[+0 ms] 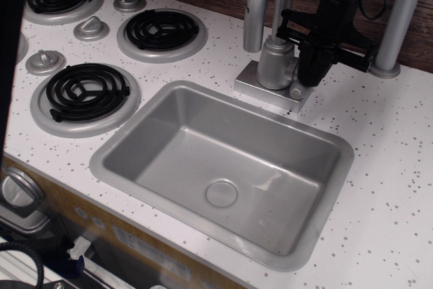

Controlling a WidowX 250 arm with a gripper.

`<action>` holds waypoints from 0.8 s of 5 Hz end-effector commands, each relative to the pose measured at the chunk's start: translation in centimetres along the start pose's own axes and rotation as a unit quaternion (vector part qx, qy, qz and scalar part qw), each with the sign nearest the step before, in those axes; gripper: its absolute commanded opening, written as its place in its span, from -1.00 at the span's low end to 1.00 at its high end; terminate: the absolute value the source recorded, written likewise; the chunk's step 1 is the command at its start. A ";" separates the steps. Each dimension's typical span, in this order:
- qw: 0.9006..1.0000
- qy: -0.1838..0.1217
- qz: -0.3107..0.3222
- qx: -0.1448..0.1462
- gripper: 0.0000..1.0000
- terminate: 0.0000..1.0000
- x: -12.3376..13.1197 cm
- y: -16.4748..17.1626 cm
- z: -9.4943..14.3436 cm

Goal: Lever vertical to front

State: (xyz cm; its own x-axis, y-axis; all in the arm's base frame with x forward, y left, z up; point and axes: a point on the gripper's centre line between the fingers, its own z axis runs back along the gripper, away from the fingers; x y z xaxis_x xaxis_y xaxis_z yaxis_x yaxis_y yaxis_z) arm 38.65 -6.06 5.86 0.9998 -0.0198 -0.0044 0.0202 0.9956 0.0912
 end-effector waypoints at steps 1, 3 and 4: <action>1.000 -0.015 0.004 -0.003 -1.00 -1.00 0.1 0.4 0.9; 1.000 -0.011 0.006 0.009 -1.00 -1.00 -0.1 0.6 1.7; 0.999 0.004 0.018 0.033 1.00 -1.00 -0.8 0.3 4.3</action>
State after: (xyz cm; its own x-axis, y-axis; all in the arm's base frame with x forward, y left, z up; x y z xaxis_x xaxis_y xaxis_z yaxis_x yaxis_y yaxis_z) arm 36.81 -6.33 7.24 0.9929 0.0213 -0.1168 0.0012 0.9819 0.1894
